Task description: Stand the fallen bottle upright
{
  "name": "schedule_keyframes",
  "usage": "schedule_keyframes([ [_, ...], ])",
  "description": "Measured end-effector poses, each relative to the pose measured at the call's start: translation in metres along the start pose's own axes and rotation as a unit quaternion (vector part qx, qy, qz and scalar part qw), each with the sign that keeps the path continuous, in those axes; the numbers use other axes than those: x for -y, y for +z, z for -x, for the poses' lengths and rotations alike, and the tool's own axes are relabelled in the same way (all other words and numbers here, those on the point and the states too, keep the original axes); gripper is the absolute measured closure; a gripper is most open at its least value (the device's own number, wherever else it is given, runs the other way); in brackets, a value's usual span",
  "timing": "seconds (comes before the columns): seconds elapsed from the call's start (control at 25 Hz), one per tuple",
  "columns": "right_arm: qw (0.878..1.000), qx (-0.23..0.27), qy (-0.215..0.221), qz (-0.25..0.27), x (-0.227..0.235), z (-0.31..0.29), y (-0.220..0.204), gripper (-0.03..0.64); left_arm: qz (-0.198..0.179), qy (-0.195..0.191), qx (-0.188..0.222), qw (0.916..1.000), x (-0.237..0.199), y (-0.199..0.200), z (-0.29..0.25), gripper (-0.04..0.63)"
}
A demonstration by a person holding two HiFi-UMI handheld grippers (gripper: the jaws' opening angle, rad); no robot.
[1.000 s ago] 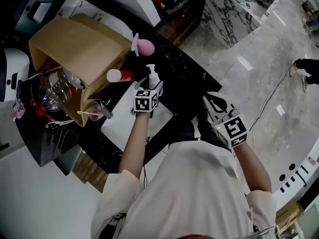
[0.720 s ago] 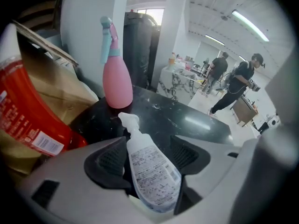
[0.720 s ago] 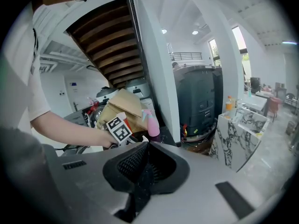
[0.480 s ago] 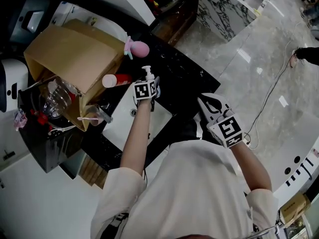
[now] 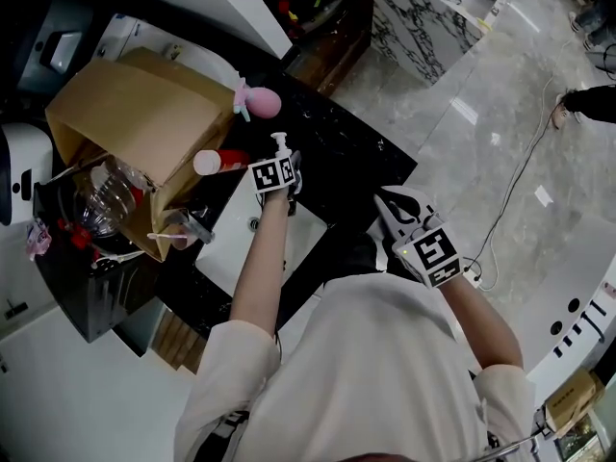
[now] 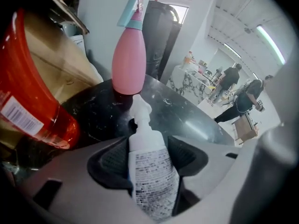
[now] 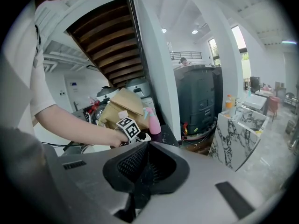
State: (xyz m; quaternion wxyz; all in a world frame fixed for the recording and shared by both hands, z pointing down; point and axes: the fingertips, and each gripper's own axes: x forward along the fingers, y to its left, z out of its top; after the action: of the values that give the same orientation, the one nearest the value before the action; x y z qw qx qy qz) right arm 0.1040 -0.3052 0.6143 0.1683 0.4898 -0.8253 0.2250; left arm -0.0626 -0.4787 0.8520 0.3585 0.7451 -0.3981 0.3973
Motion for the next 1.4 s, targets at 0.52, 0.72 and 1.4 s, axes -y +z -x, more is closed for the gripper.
schedule_keyframes([
  [0.52, 1.0, 0.006, 0.003, 0.027, -0.017, 0.015, 0.005, 0.584, -0.008, -0.019, 0.063, 0.9978, 0.006, 0.003, 0.038, 0.339],
  [0.72, 0.999, 0.017, -0.001, 0.033, -0.02, 0.024, 0.008, 0.584, -0.014, -0.018, 0.081, 0.9965, 0.009, 0.001, 0.05, 0.347],
  [1.4, 0.999, 0.014, -0.004, 0.042, -0.014, 0.041, 0.007, 0.584, -0.069, 0.001, 0.145, 0.987, 0.023, 0.028, 0.073, 0.35],
])
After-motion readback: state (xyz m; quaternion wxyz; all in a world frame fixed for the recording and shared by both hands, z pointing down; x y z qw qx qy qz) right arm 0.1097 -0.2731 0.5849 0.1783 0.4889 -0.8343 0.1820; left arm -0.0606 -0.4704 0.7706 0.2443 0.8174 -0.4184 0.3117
